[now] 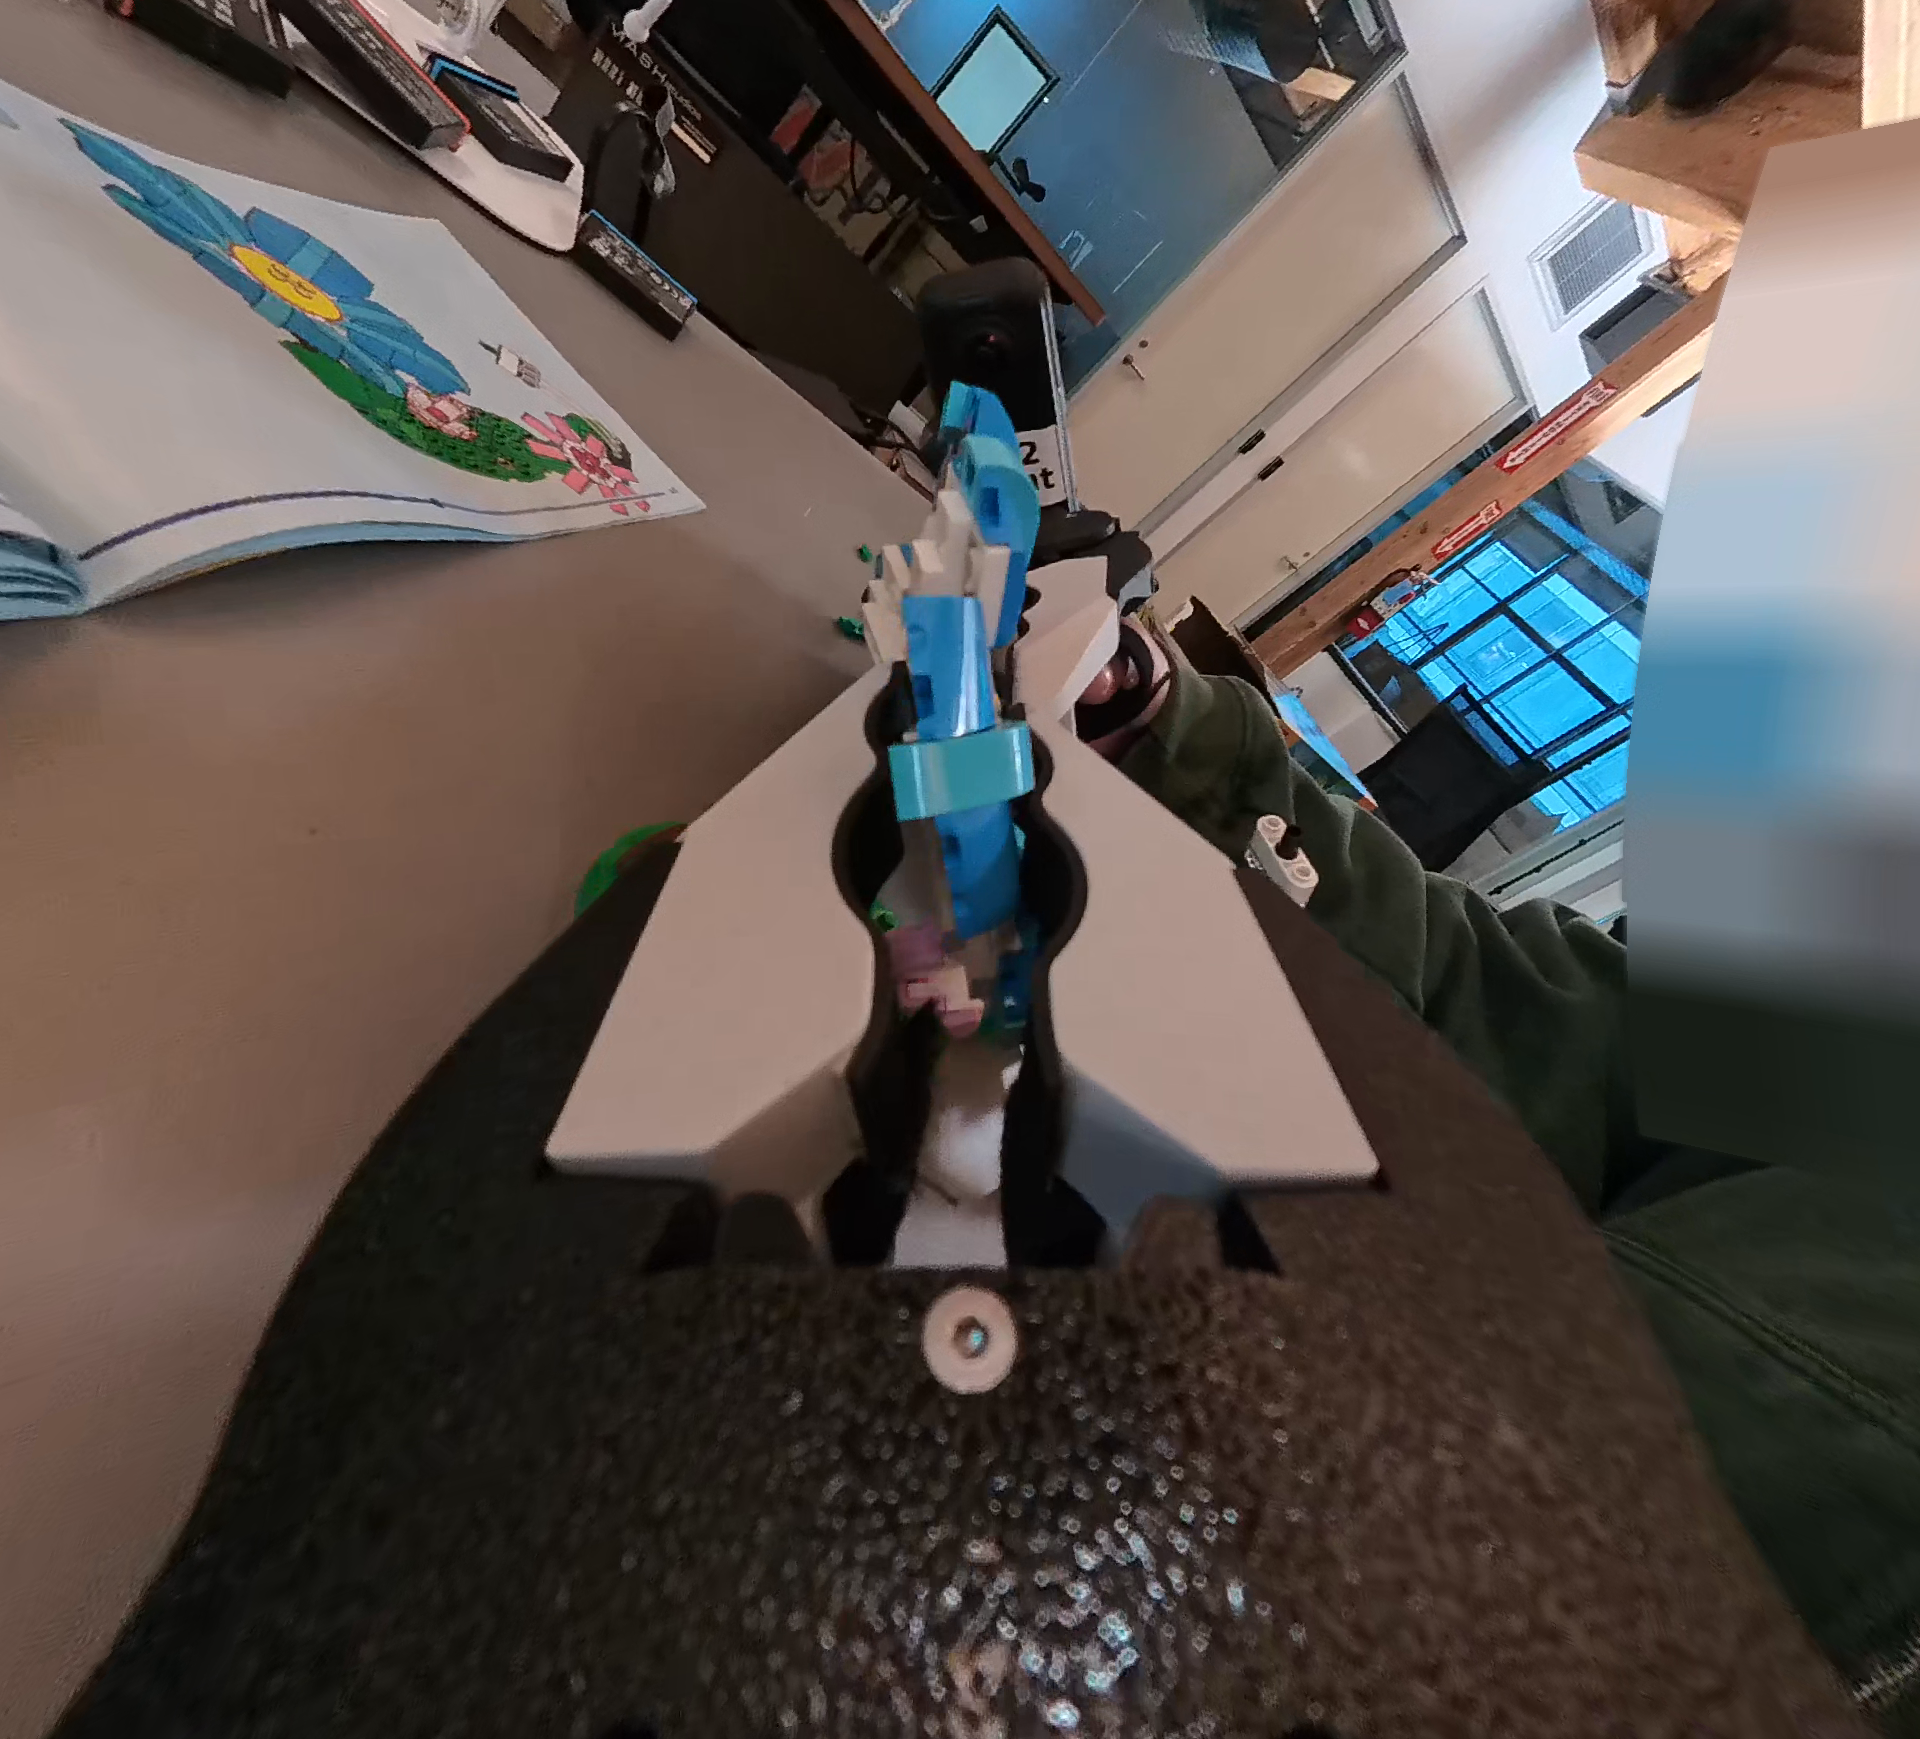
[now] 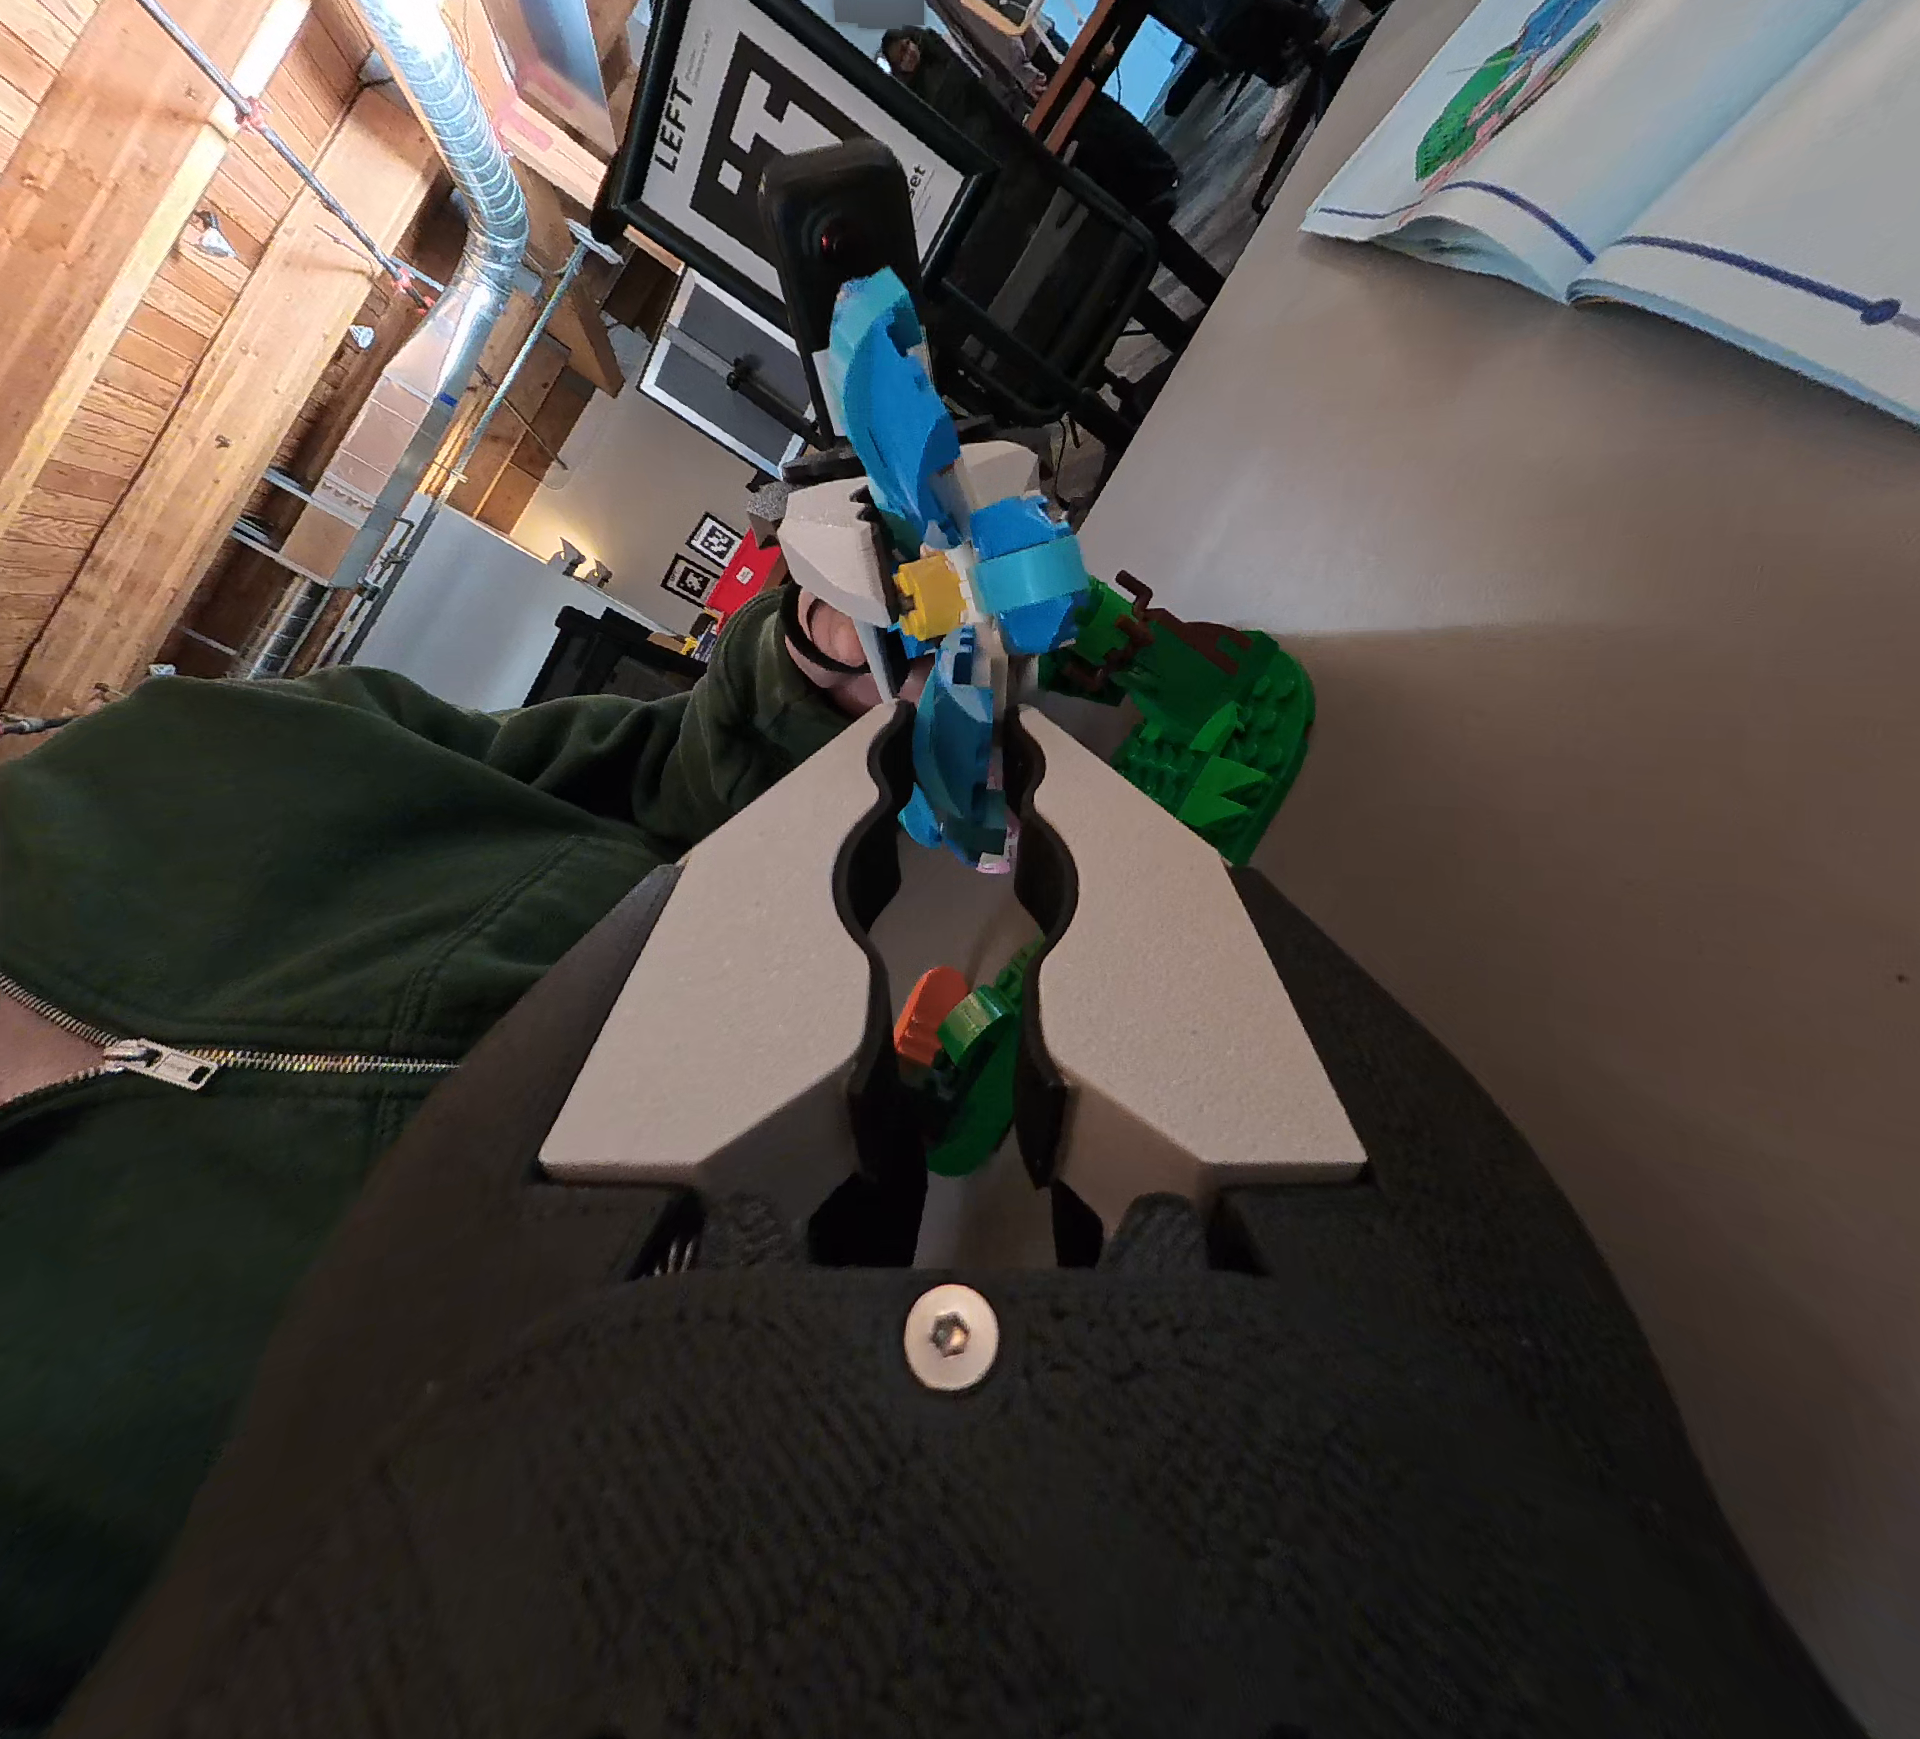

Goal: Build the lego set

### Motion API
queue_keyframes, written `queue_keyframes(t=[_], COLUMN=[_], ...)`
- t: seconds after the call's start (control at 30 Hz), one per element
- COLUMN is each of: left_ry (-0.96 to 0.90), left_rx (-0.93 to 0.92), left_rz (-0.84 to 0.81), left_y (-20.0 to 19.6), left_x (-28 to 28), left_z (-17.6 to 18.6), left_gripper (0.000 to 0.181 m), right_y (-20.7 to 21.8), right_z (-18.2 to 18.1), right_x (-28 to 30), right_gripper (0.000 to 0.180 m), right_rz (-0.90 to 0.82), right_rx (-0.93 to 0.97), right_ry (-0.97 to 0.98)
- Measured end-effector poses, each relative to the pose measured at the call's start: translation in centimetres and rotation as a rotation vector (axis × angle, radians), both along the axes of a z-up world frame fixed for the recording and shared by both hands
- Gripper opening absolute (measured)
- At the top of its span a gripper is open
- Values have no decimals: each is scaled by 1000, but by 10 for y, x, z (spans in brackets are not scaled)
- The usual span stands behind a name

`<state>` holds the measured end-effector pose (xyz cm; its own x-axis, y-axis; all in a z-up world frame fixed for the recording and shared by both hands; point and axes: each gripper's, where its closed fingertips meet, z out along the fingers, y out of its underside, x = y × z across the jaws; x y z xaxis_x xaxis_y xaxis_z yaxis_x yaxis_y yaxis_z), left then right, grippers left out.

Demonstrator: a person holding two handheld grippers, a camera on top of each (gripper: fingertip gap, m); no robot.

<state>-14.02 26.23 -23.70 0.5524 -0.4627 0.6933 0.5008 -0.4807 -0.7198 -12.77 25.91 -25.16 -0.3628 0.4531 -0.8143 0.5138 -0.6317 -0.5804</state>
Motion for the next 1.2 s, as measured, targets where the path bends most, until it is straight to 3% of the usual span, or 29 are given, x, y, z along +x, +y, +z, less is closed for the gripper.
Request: queue_keyframes(t=[0.17, 0.27, 0.5, 0.67, 0.8, 0.9, 1.0, 1.1, 1.2], left_ry=[-17, -68, 12, 116, 186, 236, 259, 257, 236], left_rx=[-8, -14, -20, -5, 75, 149, 234, 305, 330], left_rz=[13, -10, 35, 156, 255, 278, 292, 270, 205], left_y=[2, -3, -38, -84, -114, -128, -137, -146, -157], left_x=[-5, -5, -20, -46, -61, -60, -52, -37, -18], left_z=[4, 8, 10, 14, 36, 55, 71, 77, 71], left_gripper=[15, 29, 50, 55, 56, 57, 59, 60, 60], right_y=[1, 9, 38, 54, 45, 22, -16, -50, -66], right_z=[1, 1, 23, 58, 147, 217, 262, 272, 244], right_x=[-2, -1, 15, 22, 42, 62, 84, 121, 179], right_gripper=[15, 25, 40, 40, 43, 51, 56, 58, 58], right_rz=[-6, -43, -161, -310, -504, -599, -631, -707, -834], right_rx=[-58, -54, 7, 252, 598, 703, 817, 997, 1143], right_ry=[-11, -15, 6, 33, 211, 307, 300, 187, -48])
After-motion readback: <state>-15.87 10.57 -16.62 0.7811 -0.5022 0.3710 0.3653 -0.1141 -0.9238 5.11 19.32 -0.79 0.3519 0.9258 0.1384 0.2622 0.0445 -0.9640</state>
